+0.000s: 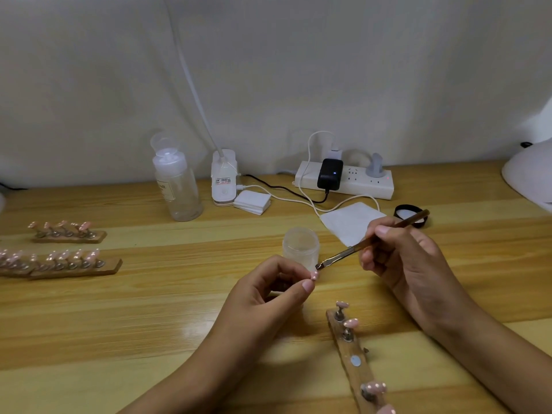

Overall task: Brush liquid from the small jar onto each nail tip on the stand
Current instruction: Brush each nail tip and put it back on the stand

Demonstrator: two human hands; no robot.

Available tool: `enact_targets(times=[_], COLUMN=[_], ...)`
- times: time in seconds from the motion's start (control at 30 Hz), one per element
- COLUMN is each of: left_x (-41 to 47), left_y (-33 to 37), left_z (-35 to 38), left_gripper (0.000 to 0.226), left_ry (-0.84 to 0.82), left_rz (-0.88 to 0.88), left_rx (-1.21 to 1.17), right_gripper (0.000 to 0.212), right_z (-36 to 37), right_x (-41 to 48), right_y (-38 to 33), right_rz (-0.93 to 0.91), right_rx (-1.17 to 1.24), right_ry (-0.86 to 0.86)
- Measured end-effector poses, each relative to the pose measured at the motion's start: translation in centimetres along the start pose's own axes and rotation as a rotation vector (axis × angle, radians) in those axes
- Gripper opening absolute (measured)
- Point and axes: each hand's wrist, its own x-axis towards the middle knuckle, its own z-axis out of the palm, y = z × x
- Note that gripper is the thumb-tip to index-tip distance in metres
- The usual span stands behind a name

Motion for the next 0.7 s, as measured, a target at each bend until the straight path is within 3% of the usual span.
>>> enact_targets(times=[0.33, 0.7], left_x=[-0.01, -0.03], left_y=[0.00, 0.29], left_z=[-0.02, 0.20], left_gripper=[0.004, 0.008], left_ry=[0.001, 0.020], left_rz=[-0.018, -0.036], left_rx=[-0.029, -0.147], right_gripper=[0.011, 0.029], right_z=[0.29, 0.38], right_x=[-0.01, -0.20], right_y=[0.09, -0.33], right_rz=[-0.050, -0.079], right_rx=[-0.077, -0.043], right_ry=[-0.030, 0.101])
